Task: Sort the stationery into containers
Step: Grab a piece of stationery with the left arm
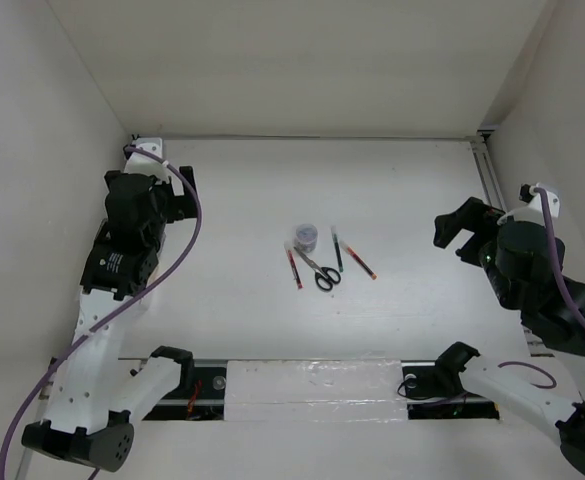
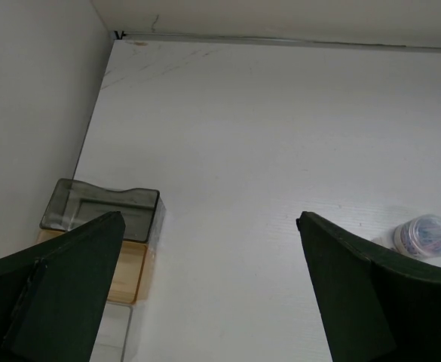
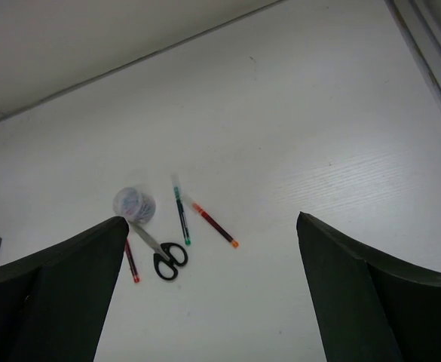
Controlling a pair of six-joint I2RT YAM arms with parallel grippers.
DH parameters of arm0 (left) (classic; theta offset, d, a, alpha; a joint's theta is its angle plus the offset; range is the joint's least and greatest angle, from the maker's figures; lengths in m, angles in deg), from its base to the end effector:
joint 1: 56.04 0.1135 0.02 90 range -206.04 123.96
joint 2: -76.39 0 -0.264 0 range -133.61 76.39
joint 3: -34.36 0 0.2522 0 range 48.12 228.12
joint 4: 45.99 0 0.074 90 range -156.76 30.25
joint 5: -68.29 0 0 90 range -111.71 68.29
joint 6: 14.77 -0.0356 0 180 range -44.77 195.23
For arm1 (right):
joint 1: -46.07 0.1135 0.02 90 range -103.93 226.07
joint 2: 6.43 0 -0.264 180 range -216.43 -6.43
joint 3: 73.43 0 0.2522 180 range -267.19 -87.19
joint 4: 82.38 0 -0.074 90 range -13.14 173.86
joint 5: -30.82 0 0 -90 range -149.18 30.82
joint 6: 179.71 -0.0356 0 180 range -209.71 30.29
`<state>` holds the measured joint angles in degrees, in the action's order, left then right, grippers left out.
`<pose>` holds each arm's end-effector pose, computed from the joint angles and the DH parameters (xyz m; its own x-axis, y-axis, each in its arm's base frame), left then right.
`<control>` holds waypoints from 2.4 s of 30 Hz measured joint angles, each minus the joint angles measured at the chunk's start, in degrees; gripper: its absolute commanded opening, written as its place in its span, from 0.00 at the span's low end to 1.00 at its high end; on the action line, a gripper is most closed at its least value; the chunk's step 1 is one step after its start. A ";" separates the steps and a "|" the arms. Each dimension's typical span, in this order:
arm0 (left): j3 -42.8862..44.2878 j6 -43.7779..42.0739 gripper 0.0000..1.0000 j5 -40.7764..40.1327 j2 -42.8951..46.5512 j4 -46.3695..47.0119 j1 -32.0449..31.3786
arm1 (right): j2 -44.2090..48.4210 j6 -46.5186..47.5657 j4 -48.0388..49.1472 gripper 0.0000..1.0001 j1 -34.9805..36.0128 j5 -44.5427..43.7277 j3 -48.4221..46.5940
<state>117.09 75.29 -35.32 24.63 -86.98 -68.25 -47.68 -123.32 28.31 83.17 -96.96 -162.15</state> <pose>0.1775 -0.0298 0.4317 -0.1700 0.0358 -0.9848 -0.0211 0.9990 0.0399 0.0824 0.0350 0.4354 -0.2600 0.3519 -0.8992 0.1449 0.9349 0.3240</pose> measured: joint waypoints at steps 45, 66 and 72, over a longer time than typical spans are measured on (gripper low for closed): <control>12.02 -8.83 1.00 25.00 -54.71 11.37 -24.83 | 9.68 -4.81 2.05 1.00 -0.46 4.79 7.63; 13.68 -9.20 0.45 24.00 -62.49 11.69 -25.33 | 9.81 -4.07 3.76 1.00 -0.46 8.94 10.32; 15.54 -9.27 0.00 23.39 -63.60 11.26 -25.33 | 9.77 -3.72 3.76 1.00 -0.46 8.94 10.32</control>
<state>132.63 66.02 -11.93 -38.98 -75.72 -93.58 -37.91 -127.03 32.07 82.71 -88.02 -151.84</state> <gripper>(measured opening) 0.538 0.999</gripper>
